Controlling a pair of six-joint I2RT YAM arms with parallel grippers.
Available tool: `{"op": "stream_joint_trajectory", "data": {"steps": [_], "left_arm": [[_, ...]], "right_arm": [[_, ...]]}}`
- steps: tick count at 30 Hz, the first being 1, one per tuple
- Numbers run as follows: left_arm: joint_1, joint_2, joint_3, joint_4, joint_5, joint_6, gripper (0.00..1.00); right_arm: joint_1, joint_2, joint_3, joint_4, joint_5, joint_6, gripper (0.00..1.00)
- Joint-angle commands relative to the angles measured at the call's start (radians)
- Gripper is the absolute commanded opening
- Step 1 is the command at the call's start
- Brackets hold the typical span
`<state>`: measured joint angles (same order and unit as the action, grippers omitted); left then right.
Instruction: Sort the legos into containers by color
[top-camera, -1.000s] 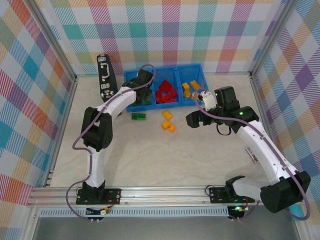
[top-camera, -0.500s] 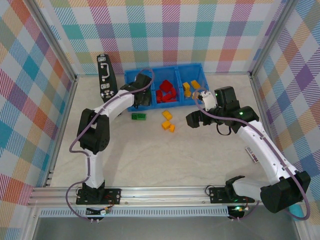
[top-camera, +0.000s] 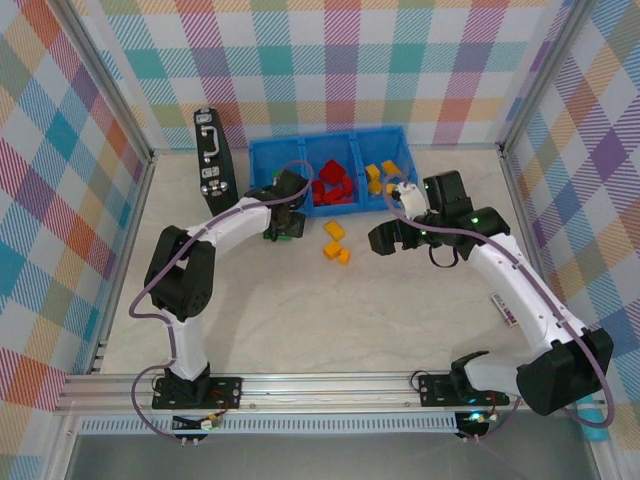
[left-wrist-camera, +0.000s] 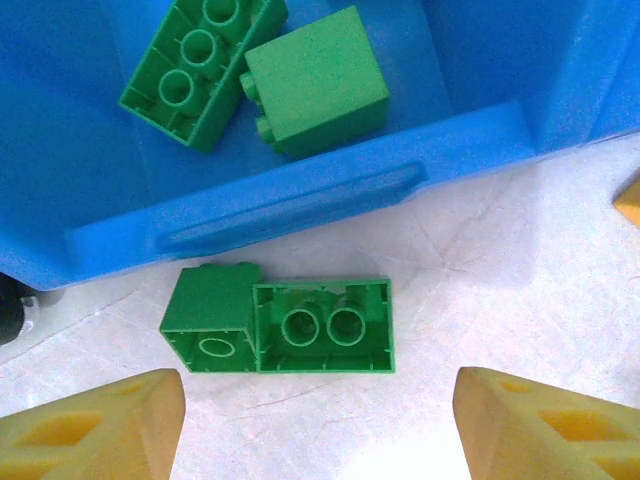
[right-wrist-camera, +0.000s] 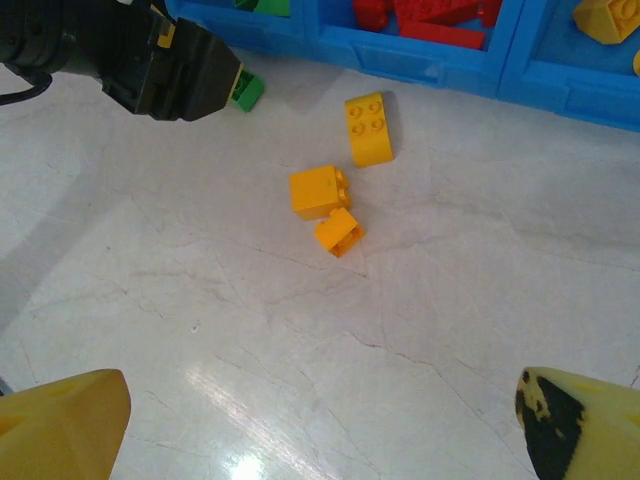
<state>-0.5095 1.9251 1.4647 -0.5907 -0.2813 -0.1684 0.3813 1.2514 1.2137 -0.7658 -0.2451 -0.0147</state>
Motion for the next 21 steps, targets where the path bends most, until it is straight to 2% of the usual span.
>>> {"op": "stream_joint_trajectory", "data": {"steps": [1,16,21], "left_arm": [[-0.009,0.029,-0.010,0.035,0.015,-0.020,0.71],[-0.014,0.115,0.006,0.045,0.049,-0.040,0.69],[-0.019,0.133,0.003,0.053,0.088,-0.055,0.62]], "right_arm": [[0.008,0.005,0.031,-0.007,-0.027,0.000,0.99],[0.008,0.015,0.029,-0.007,-0.017,-0.004,0.99],[0.008,0.019,0.032,-0.009,-0.013,-0.004,0.99]]}}
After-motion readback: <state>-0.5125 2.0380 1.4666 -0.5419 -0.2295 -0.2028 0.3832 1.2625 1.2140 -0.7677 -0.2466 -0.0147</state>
